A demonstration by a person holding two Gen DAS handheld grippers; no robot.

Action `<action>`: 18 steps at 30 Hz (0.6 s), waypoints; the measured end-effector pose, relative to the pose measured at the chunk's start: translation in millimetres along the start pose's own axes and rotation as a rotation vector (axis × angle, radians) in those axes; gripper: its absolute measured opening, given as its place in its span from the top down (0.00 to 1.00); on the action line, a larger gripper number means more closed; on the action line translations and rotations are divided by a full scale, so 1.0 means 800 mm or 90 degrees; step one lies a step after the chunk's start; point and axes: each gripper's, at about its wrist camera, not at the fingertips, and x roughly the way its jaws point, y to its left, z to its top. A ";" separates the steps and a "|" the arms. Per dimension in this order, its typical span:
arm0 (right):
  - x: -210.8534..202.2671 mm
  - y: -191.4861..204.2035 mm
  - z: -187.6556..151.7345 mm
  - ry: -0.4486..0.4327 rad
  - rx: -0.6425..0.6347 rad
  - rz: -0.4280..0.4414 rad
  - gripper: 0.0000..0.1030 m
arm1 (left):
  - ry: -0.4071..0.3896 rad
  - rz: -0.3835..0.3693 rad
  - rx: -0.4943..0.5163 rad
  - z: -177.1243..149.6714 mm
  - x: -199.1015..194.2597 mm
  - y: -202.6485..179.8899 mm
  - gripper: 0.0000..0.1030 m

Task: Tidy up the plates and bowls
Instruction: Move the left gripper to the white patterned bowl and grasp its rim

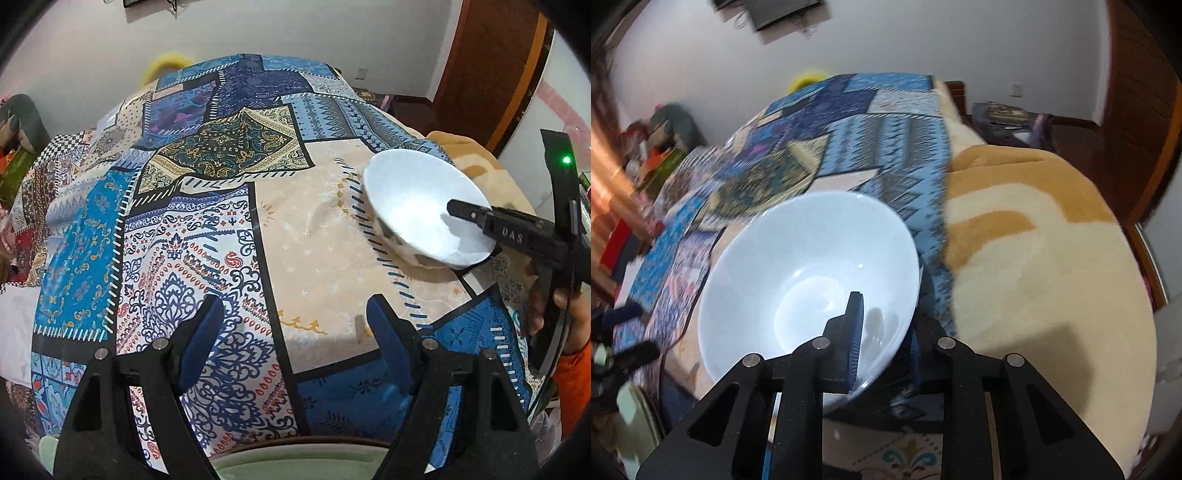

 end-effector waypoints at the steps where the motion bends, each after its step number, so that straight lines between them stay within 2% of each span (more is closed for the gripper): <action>1: 0.000 0.005 -0.003 0.002 -0.014 0.001 0.79 | 0.001 -0.001 -0.002 0.001 0.001 0.000 0.23; 4: -0.003 0.022 -0.008 0.006 -0.056 0.012 0.79 | 0.007 -0.003 -0.009 0.003 0.006 -0.002 0.23; 12: -0.007 0.036 -0.016 0.024 -0.080 0.033 0.76 | -0.008 0.011 -0.011 0.008 0.009 -0.007 0.22; 18: -0.014 0.037 -0.024 0.026 -0.072 0.047 0.76 | -0.001 -0.041 -0.040 0.005 0.000 -0.001 0.22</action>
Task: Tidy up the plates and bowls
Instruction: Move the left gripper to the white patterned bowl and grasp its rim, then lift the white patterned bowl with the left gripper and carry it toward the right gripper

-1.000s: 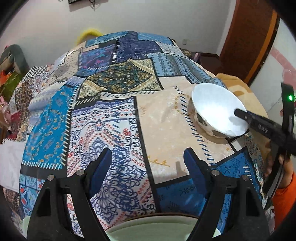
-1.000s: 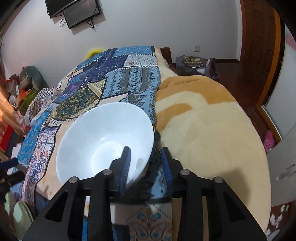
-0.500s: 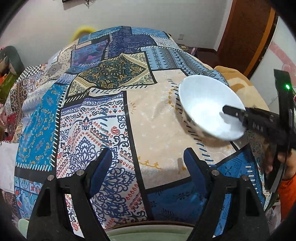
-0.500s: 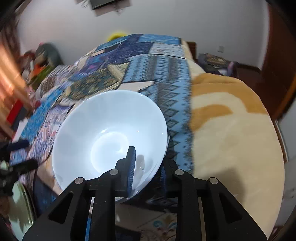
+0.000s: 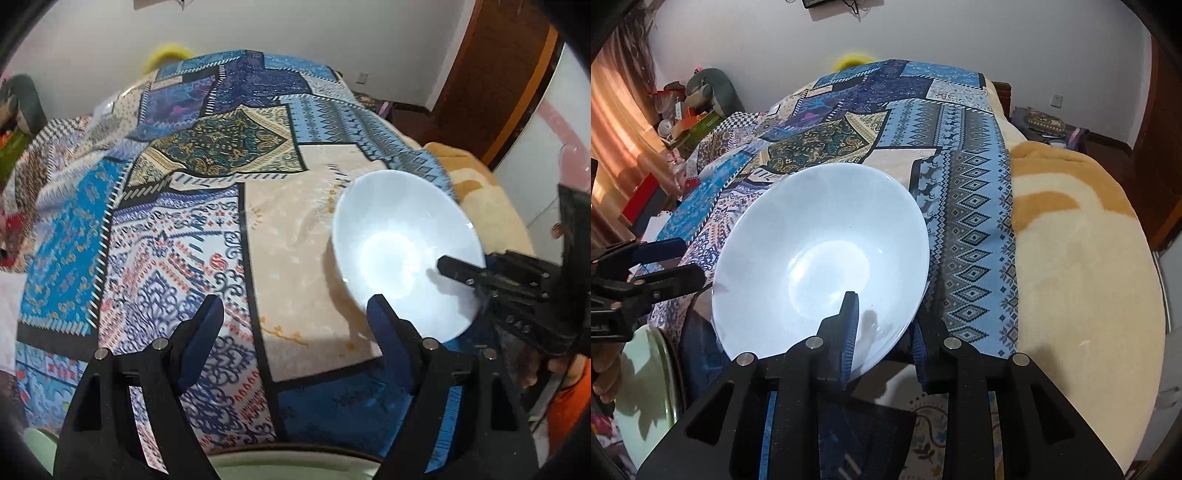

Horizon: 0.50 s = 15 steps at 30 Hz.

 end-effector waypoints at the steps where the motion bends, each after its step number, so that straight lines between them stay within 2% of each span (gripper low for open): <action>1: 0.001 0.000 0.000 0.000 0.001 0.001 0.76 | -0.008 -0.006 0.002 -0.001 -0.004 -0.002 0.22; 5: 0.005 0.003 0.004 0.004 0.012 0.020 0.77 | -0.023 0.025 0.035 0.009 -0.001 -0.017 0.22; 8: 0.009 0.008 0.005 0.004 0.004 0.016 0.77 | -0.015 0.031 0.039 0.021 0.015 -0.020 0.24; 10: 0.011 0.010 0.006 0.004 0.003 0.014 0.77 | 0.004 0.027 0.037 0.029 0.030 -0.020 0.29; 12: 0.014 0.007 0.008 0.005 0.016 0.019 0.77 | 0.028 0.028 0.034 0.034 0.047 -0.020 0.41; 15: 0.016 0.004 0.007 0.005 0.034 0.022 0.77 | 0.047 0.031 0.038 0.034 0.064 -0.023 0.52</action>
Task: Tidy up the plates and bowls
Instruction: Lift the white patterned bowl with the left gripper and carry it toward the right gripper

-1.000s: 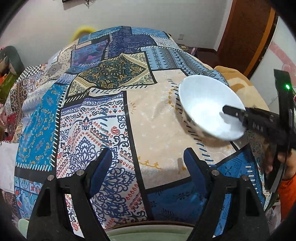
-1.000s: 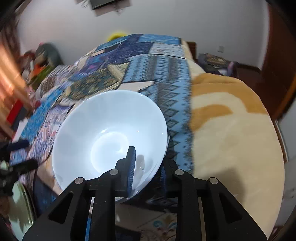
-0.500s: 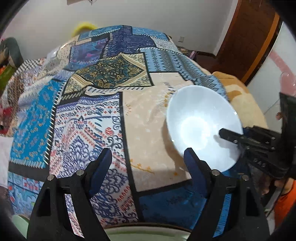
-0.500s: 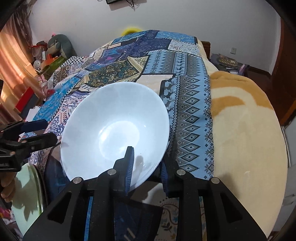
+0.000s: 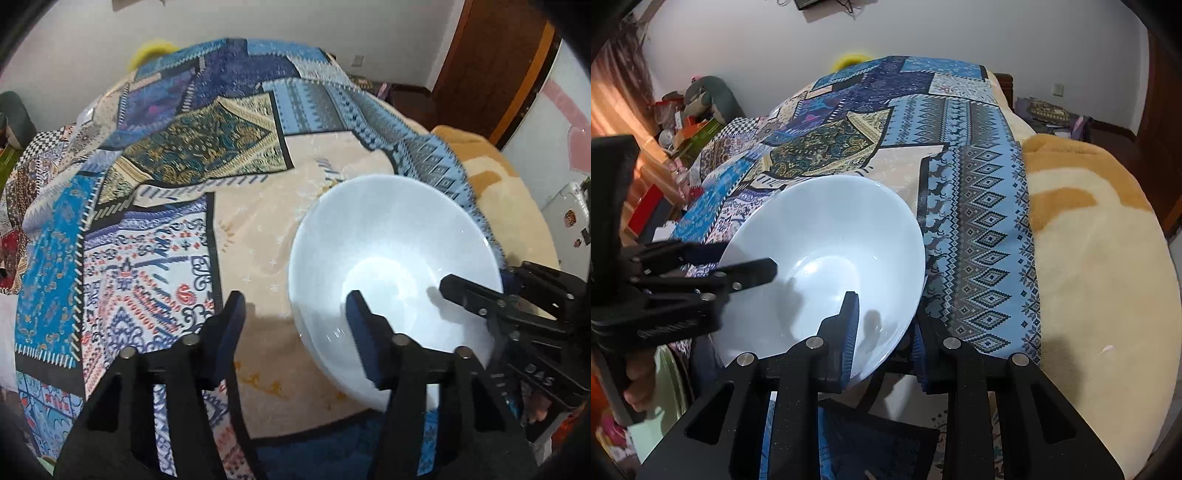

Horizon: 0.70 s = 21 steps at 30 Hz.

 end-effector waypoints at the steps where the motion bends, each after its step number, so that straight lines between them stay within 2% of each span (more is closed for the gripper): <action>1: 0.001 0.000 0.000 -0.001 0.001 0.000 0.77 | 0.007 0.001 0.002 0.000 0.005 -0.001 0.54; 3: 0.001 0.002 0.000 -0.003 0.000 0.001 0.77 | 0.035 -0.014 0.004 0.000 0.018 -0.004 0.67; 6: -0.003 0.005 0.002 -0.005 -0.004 -0.003 0.77 | 0.044 -0.036 0.006 0.000 0.022 -0.008 0.79; 13: -0.015 0.010 -0.005 -0.010 0.010 -0.001 0.77 | 0.035 -0.031 0.014 -0.008 0.009 -0.012 0.79; 21: -0.048 0.034 -0.014 -0.035 0.001 -0.002 0.77 | 0.005 -0.020 0.025 -0.030 -0.037 -0.016 0.79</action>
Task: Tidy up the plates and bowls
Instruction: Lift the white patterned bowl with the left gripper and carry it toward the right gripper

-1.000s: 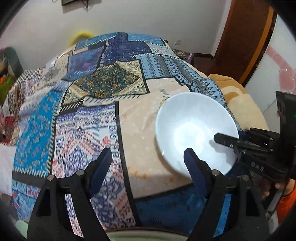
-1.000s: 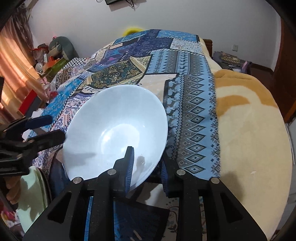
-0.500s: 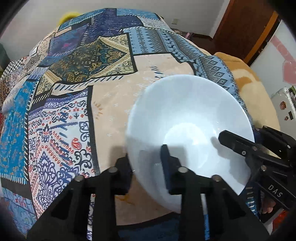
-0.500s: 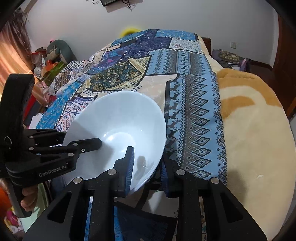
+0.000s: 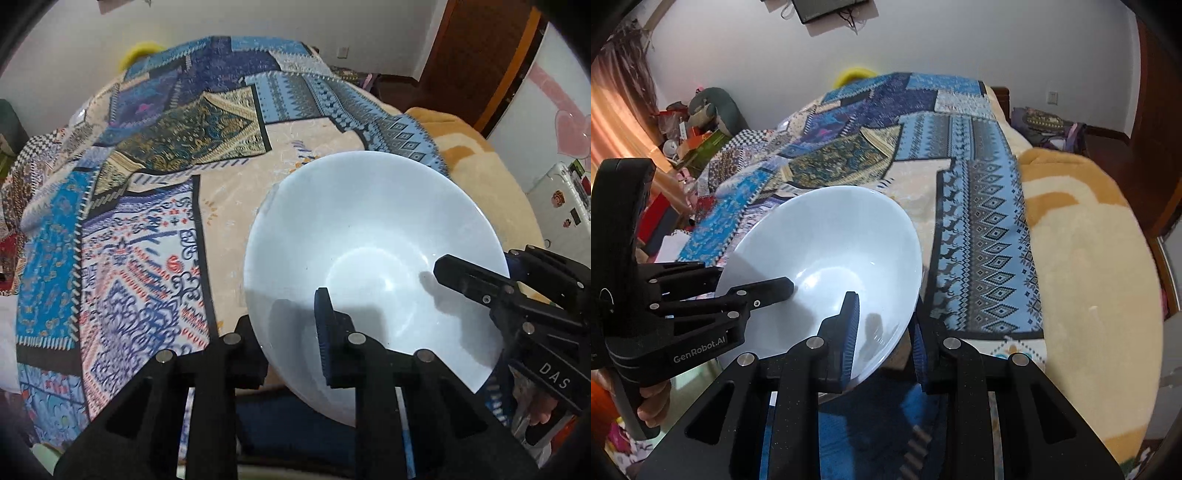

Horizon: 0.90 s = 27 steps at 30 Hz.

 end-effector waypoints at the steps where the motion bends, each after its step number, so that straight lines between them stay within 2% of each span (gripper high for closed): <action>1: -0.006 0.005 -0.001 -0.002 -0.005 0.000 0.77 | -0.002 -0.003 0.000 -0.003 -0.007 0.000 0.79; 5: -0.028 0.025 -0.005 -0.011 -0.019 0.005 0.77 | -0.015 -0.023 -0.009 -0.020 -0.042 0.004 0.79; 10: -0.053 0.055 -0.013 -0.035 -0.041 -0.002 0.77 | -0.046 -0.018 0.001 -0.045 -0.083 0.004 0.79; 23: -0.076 0.128 -0.035 -0.072 -0.078 0.010 0.77 | -0.117 -0.002 -0.029 -0.111 -0.167 0.041 0.79; 27: -0.076 0.151 -0.044 -0.072 -0.097 0.017 0.77 | -0.133 -0.011 -0.049 -0.131 -0.188 0.059 0.79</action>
